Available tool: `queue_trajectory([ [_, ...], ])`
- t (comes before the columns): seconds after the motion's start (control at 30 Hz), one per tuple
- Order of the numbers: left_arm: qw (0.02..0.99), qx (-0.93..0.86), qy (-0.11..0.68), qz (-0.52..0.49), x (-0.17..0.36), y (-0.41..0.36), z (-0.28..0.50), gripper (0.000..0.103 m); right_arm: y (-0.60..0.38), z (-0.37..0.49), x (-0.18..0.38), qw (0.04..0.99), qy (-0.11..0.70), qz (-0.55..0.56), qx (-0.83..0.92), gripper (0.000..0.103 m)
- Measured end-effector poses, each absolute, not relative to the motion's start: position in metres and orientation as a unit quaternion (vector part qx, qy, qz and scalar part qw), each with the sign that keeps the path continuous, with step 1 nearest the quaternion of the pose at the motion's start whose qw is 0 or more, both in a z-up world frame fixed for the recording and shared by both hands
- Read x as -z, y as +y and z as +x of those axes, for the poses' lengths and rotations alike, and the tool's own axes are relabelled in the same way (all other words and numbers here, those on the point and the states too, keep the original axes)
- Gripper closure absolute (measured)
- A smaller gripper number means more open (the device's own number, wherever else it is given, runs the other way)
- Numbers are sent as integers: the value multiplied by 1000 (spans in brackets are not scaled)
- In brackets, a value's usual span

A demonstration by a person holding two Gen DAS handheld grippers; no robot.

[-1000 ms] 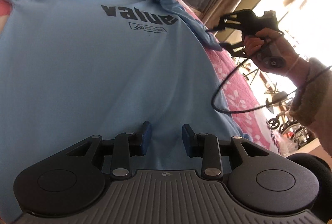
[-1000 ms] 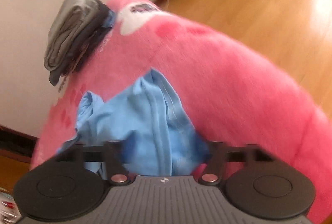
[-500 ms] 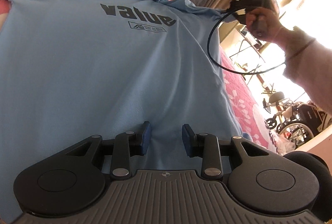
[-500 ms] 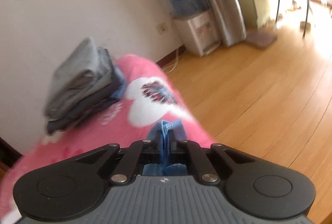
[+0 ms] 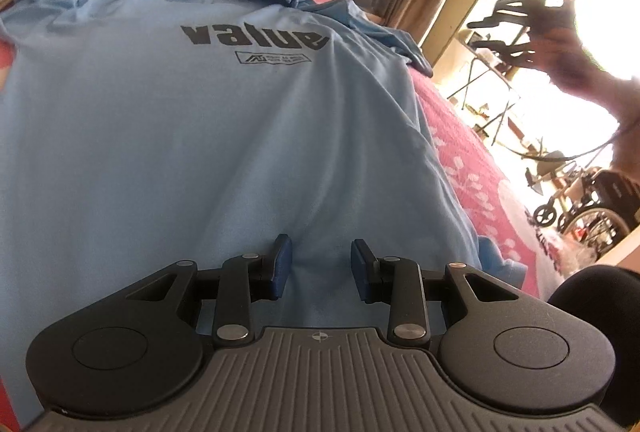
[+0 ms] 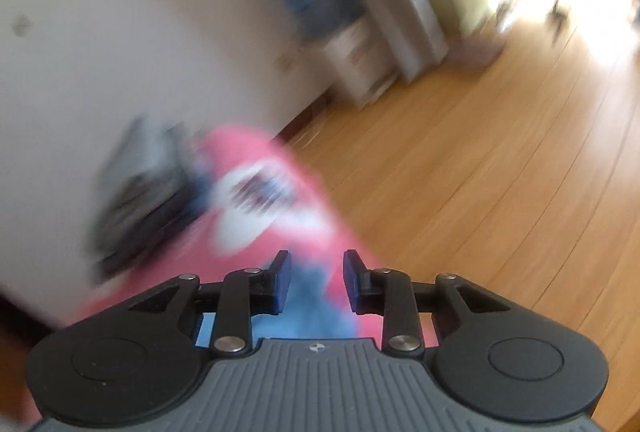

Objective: Fold clothes

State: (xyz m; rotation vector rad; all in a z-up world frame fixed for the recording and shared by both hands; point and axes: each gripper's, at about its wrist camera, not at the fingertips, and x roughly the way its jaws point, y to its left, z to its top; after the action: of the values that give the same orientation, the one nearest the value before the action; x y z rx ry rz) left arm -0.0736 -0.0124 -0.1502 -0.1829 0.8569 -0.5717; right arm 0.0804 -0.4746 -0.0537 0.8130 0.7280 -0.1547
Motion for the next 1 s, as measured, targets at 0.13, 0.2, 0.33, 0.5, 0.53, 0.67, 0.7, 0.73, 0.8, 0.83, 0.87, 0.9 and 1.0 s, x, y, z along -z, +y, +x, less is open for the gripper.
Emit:
queue_trajectory([
  [0.13, 872, 282, 392, -77, 135, -14, -80, 71, -443, 11, 68, 776, 441, 451, -7, 72],
  [0.2, 874, 297, 377, -78, 124, -15, -85, 70, -423, -24, 80, 739, 478, 473, -35, 72],
  [0.33, 850, 392, 351, -35, 104, -47, -96, 48, -397, -76, 95, 717, 510, 473, -42, 72],
  [0.5, 797, 510, 314, 82, 90, -113, -112, 40, -401, -104, 97, 715, 496, 491, -32, 70],
  [0.53, 789, 517, 310, 116, 95, -126, -114, 40, -400, -104, 96, 717, 494, 491, -28, 70],
  [0.67, 767, 506, 314, 239, 124, -163, -113, 74, -403, -118, 85, 735, 481, 478, -24, 68],
  [0.7, 768, 493, 329, 244, 129, -164, -107, 82, -403, -121, 81, 740, 478, 472, -23, 67],
  [0.73, 773, 482, 342, 229, 130, -162, -100, 93, -404, -124, 78, 745, 477, 467, -23, 67],
  [0.8, 793, 470, 349, 170, 123, -146, -87, 98, -404, -126, 75, 753, 475, 455, -24, 67],
  [0.83, 805, 464, 349, 126, 116, -135, -80, 99, -403, -126, 74, 756, 474, 451, -25, 67],
  [0.87, 814, 456, 352, 75, 111, -122, -72, 99, -402, -125, 73, 759, 473, 446, -26, 67],
  [0.9, 824, 440, 357, 16, 107, -104, -63, 99, -402, -122, 73, 761, 474, 443, -30, 67],
  [1.0, 843, 373, 363, -134, 106, -50, -39, 100, -397, -112, 75, 759, 477, 440, -41, 67],
])
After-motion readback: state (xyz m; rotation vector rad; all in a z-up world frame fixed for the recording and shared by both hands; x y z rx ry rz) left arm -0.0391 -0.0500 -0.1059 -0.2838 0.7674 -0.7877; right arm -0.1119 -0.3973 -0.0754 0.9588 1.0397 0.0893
